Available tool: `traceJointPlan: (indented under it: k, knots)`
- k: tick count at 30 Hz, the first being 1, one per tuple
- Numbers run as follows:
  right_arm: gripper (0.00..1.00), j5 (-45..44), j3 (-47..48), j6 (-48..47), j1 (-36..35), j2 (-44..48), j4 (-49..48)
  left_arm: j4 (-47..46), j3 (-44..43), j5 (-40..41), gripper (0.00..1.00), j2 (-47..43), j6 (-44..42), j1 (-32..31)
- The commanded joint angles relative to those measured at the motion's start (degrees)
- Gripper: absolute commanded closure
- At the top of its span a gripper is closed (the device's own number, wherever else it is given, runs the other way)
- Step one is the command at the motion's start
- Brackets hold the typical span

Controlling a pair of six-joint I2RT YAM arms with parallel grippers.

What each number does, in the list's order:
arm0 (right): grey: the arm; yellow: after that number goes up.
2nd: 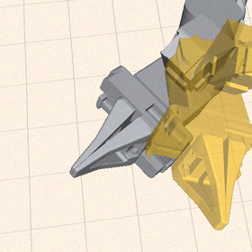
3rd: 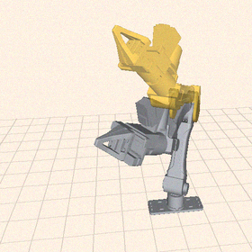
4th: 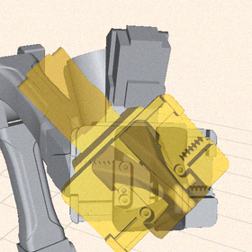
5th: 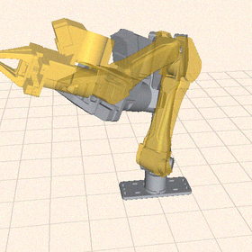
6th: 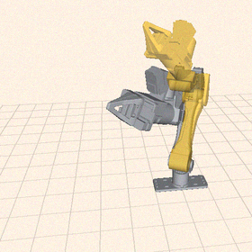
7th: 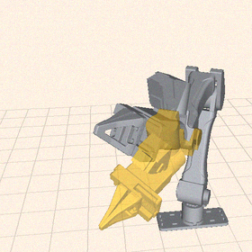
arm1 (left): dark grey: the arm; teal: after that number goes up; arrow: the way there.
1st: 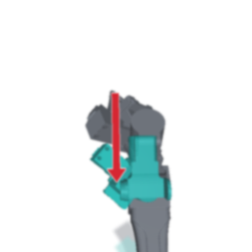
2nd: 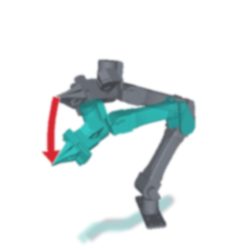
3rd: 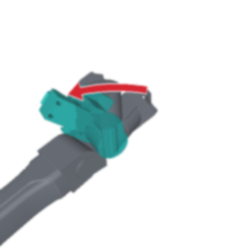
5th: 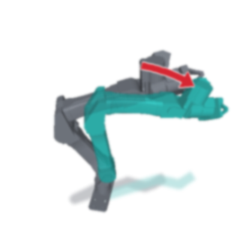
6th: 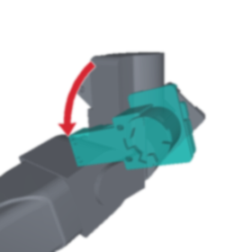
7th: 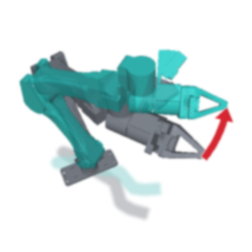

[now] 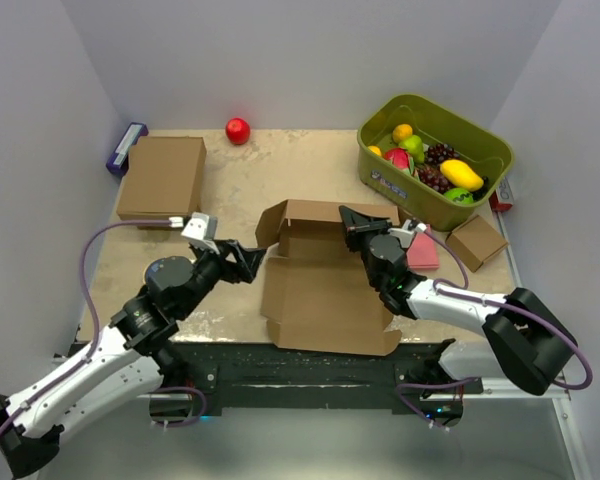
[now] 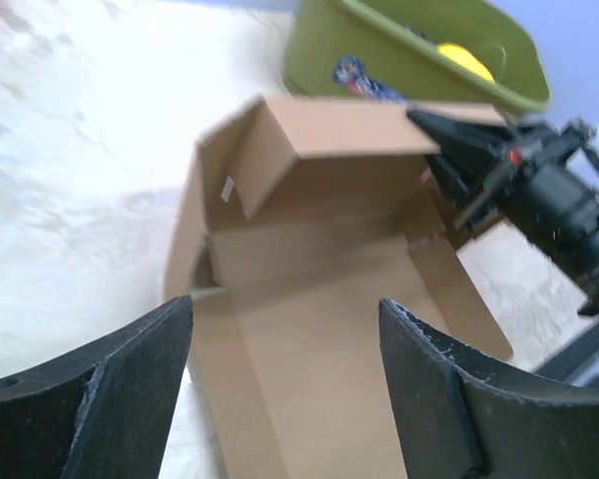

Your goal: Fold the paper box

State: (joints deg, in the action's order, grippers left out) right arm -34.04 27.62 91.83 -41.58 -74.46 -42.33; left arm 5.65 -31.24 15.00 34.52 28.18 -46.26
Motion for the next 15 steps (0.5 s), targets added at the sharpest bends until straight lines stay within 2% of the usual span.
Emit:
traceJointPlan:
  k: [1, 5, 9, 12, 15]
  knots:
    - [0.91, -3.9, -1.0, -1.7, -0.1, 1.0, 0.5, 6.7, -6.8, 5.7, 0.18, 0.1, -7.2, 4.0]
    - [0.91, -3.2, -1.0, -1.1, -0.1, 0.4, 0.1, 4.9, -14.2, -0.4, 0.16, 7.3, -13.1, 12.6]
    - [0.91, -2.8, -1.0, -0.4, -0.1, -0.1, -0.7, 1.6, -19.7, -8.7, 0.16, 15.6, -15.2, 22.5]
    - [0.91, -2.7, -1.2, -0.3, 0.0, -0.1, -0.9, -0.5, -21.8, -14.1, 0.16, 22.7, -15.4, 27.5]
    - [0.91, -2.8, -1.2, -0.5, -0.1, 0.0, -1.0, -1.4, -22.3, -17.0, 0.16, 29.8, -16.3, 28.9]
